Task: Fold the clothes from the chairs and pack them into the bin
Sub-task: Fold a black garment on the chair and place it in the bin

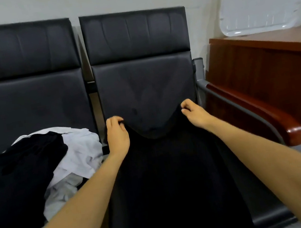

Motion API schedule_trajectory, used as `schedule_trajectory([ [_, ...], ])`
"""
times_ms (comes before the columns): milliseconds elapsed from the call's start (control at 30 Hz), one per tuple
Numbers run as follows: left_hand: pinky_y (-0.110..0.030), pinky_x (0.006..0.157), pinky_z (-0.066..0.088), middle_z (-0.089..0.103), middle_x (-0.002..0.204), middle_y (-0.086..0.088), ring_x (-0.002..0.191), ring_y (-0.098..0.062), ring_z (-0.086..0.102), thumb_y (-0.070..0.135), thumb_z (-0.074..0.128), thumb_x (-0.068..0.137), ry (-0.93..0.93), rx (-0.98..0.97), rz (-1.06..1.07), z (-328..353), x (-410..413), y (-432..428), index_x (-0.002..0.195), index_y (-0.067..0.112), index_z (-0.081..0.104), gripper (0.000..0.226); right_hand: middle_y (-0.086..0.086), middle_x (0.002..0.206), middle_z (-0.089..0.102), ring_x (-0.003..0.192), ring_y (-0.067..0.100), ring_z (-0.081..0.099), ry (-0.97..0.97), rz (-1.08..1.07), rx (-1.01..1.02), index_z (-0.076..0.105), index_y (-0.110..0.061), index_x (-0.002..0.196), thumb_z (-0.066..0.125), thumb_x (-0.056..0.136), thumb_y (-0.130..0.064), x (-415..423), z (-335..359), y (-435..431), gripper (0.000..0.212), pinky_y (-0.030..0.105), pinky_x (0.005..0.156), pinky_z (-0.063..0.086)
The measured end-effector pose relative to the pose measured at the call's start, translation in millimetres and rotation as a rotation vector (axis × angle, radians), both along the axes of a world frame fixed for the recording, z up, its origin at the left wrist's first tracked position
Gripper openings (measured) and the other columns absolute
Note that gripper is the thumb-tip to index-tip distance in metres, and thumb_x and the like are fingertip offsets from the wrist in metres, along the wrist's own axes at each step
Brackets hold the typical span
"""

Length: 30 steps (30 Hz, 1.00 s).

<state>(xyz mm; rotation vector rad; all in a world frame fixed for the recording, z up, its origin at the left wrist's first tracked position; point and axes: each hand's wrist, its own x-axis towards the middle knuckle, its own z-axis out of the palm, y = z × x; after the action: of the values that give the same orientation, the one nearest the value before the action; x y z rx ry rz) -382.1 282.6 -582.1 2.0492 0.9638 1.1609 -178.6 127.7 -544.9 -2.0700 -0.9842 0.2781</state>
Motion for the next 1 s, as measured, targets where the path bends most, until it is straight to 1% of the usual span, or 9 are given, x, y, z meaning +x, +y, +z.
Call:
schedule_trajectory([
  [67,-0.015,0.074,0.038,0.004,0.16,-0.008,0.106,-0.02,0.052,-0.007,0.046,0.093,0.232,0.015,-0.141,-9.4,12.4,11.8,0.151,0.018,0.021,0.068,0.003,0.153,0.029,0.135,0.022,0.036,0.143,0.059,-0.045,0.024,-0.03,0.149,0.047,0.1,-0.016,17.0,-17.8,16.2,0.055,0.032,0.106,0.036],
  [133,-0.03,0.084,0.048,-0.026,0.157,-0.008,0.124,-0.037,0.044,-0.002,0.052,0.092,0.509,0.146,-0.186,-32.5,17.6,5.3,0.153,0.026,-0.007,0.09,0.002,0.161,0.0,0.147,0.025,0.012,0.107,0.061,-0.207,-0.005,-0.032,0.152,0.053,0.097,-0.016,19.9,-47.6,25.1,0.082,0.041,0.118,0.022],
  [233,-0.043,0.119,0.013,-0.02,0.158,-0.011,0.147,-0.034,-0.007,0.026,0.042,0.101,0.882,0.262,-0.214,-84.3,8.0,-29.4,0.153,0.013,-0.004,0.07,0.007,0.161,0.005,0.148,0.027,0.006,-0.242,0.029,-0.412,0.005,-0.026,0.153,0.051,0.097,-0.024,-1.6,-106.1,21.0,0.072,0.049,0.118,0.015],
  [333,-0.042,0.12,-0.001,-0.003,0.161,-0.006,0.148,-0.025,-0.008,0.041,0.017,0.104,1.103,0.072,-0.242,-118.3,-8.2,-50.0,0.154,0.013,0.002,0.059,0.004,0.16,0.015,0.148,0.024,0.005,-0.318,0.027,-0.48,0.025,-0.023,0.15,0.037,0.102,-0.034,-33.7,-148.5,2.7,0.051,0.047,0.119,0.01],
  [567,-0.043,0.119,-0.006,0.0,0.162,-0.001,0.148,-0.022,-0.008,0.056,0.013,0.099,1.024,0.088,-0.229,-127.3,-7.6,-48.4,0.154,0.023,0.007,0.064,-0.007,0.161,-0.004,0.148,0.02,-0.011,-0.272,-0.02,-0.651,0.004,-0.033,0.153,0.013,0.098,-0.059,-24.9,-162.0,-15.9,0.062,0.051,0.117,-0.007],
  [633,-0.042,0.12,0.003,0.014,0.16,-0.003,0.148,-0.022,0.007,0.052,0.023,0.101,0.925,0.151,-0.213,-129.6,-14.5,-51.9,0.151,0.02,0.023,0.059,-0.007,0.161,-0.004,0.148,0.019,-0.012,-0.27,-0.019,-0.66,0.003,-0.033,0.153,0.013,0.098,-0.06,-19.3,-161.0,-14.1,0.062,0.05,0.117,-0.008],
  [767,-0.043,0.105,0.032,0.039,0.141,-0.013,0.128,-0.034,0.04,0.016,0.058,0.091,0.509,0.104,0.012,-120.3,-39.0,-57.8,0.133,0.009,0.051,0.043,-0.006,0.161,-0.007,0.148,0.02,-0.013,-0.249,-0.004,-0.686,0.0,-0.033,0.153,0.012,0.099,-0.057,-13.3,-158.0,-9.4,0.06,0.051,0.116,-0.009],
  [900,-0.042,0.11,0.022,0.027,0.142,-0.013,0.135,-0.032,0.024,0.045,0.065,0.085,0.754,-0.265,0.191,-104.5,-68.2,-60.4,0.139,0.007,0.03,0.075,0.002,0.162,-0.005,0.147,0.027,-0.014,-0.267,0.001,-0.713,0.0,-0.028,0.154,0.021,0.102,-0.048,-27.5,-144.3,-9.6,0.059,0.059,0.113,-0.008],
  [1000,-0.041,0.113,0.021,0.027,0.145,-0.013,0.138,-0.032,0.021,0.06,0.061,0.082,0.948,-0.416,0.101,-93.3,-79.6,-68.0,0.139,0.011,0.035,0.08,0.003,0.158,0.016,0.148,0.024,-0.002,-0.375,0.024,-0.473,0.019,-0.022,0.151,0.041,0.1,-0.036,-63.4,-133.7,-20.1,0.058,0.054,0.116,0.002],
])
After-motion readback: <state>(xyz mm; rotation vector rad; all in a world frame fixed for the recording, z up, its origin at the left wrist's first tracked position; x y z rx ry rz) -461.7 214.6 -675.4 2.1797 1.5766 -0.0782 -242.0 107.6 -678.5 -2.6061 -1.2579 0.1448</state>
